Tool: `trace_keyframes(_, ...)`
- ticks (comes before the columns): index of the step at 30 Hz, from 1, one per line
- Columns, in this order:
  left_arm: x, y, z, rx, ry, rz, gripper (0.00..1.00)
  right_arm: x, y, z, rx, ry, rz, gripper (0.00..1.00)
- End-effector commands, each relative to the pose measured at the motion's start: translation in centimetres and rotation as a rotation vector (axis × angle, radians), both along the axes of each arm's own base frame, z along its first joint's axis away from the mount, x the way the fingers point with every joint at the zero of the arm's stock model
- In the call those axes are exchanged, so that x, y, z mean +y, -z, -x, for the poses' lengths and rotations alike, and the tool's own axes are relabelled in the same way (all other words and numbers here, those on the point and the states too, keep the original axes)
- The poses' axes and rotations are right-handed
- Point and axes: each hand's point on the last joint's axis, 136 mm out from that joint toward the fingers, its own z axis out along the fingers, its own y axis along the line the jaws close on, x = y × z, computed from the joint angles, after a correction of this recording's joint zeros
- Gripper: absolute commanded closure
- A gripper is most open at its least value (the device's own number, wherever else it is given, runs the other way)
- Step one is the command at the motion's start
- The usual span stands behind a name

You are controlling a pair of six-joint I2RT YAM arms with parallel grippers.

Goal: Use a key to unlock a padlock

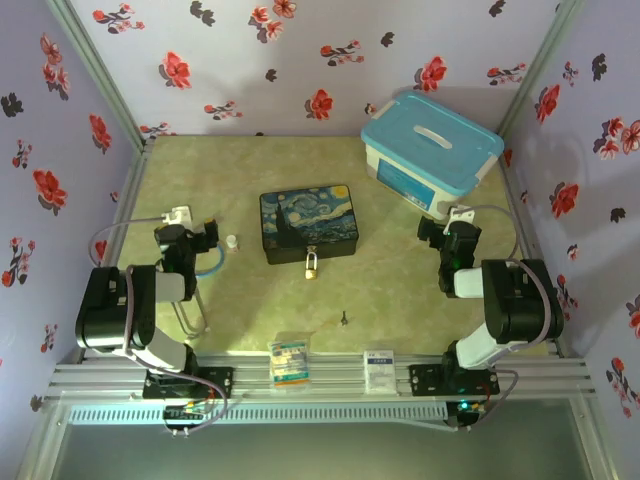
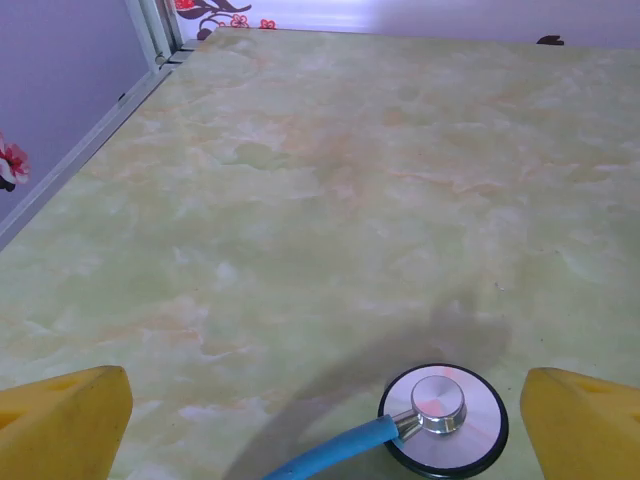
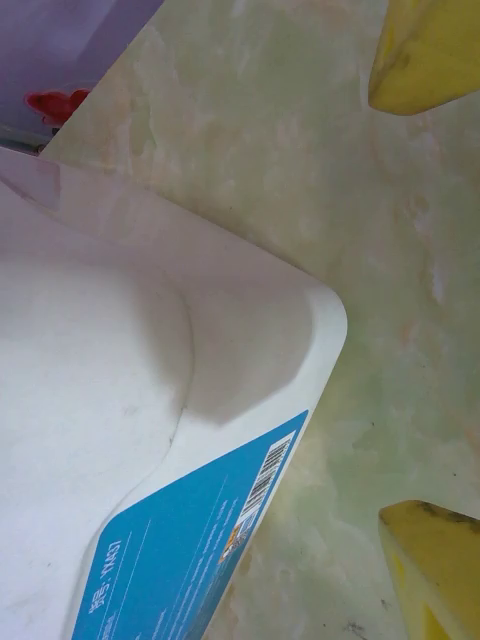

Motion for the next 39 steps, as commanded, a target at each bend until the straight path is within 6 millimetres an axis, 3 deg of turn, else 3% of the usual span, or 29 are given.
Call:
trace_keyframes(1,0.0,-0.7,-0.7,-0.020,0.021,-0.020,0.00,-0.1,-0.6,-0.5,-0.015,-0.011,0.015,0.01)
trace_keyframes(30,0.0,-0.9,-0.6,-0.027,0.021,-0.019,0.00,0.0,-0.6,-0.4,-0.016,-0.014,0.011,0.01)
trace_keyframes(39,0.9,-4.4,0.3,-0.043,-0.035,-0.020,0.00,-0.1,-3.6,0.1,-0.021,-0.013,0.016,0.01)
